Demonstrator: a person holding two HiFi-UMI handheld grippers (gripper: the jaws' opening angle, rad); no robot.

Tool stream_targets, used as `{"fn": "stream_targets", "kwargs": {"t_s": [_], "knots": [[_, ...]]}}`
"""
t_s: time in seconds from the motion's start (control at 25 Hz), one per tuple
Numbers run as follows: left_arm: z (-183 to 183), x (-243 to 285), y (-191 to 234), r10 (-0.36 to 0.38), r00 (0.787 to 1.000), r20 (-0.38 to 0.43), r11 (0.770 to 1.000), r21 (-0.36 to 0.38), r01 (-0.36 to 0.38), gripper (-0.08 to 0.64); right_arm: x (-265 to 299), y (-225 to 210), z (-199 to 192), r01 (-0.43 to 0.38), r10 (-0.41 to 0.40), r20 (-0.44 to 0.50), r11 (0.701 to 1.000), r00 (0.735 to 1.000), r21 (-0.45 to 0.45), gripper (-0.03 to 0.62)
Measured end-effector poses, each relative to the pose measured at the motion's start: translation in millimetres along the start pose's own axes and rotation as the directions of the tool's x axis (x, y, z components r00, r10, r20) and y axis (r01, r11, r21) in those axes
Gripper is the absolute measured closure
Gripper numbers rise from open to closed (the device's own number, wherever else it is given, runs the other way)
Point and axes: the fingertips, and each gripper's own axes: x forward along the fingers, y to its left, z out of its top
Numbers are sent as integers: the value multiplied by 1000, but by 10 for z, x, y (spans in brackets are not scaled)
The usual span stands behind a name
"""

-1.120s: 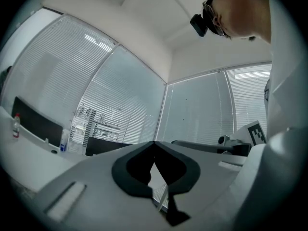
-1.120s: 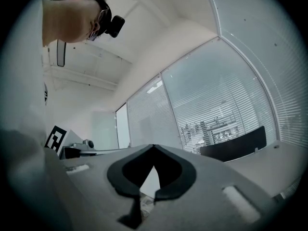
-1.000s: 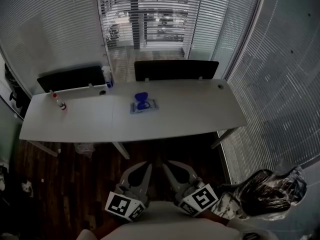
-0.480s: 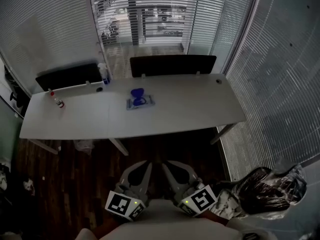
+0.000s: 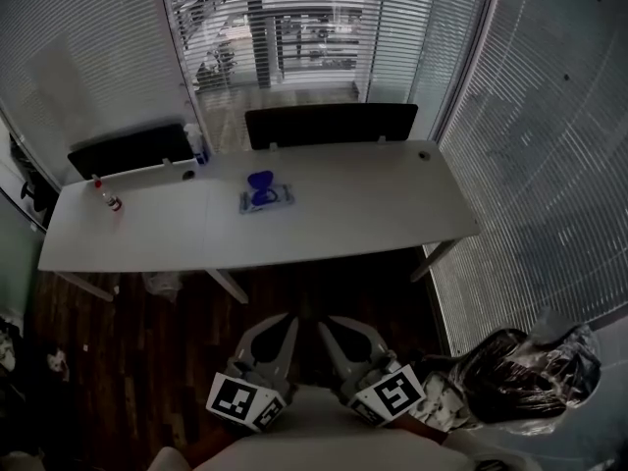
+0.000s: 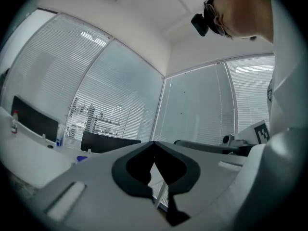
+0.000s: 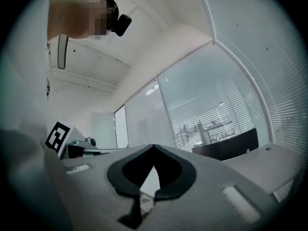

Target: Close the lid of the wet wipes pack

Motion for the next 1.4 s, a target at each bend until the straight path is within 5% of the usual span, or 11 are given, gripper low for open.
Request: {"fn": "stream_targets", "kwargs": {"t_s": [0.64, 1.4], "knots": [[51, 595, 486, 0, 1000, 26, 1000, -4, 0, 557, 546, -500, -96, 16, -16, 6, 1000, 1000, 18, 592], [550, 1745, 2841, 0, 1000, 21, 997, -77, 2, 557, 3151, -1263, -155, 43, -45, -50, 999, 998, -33, 592]]}}
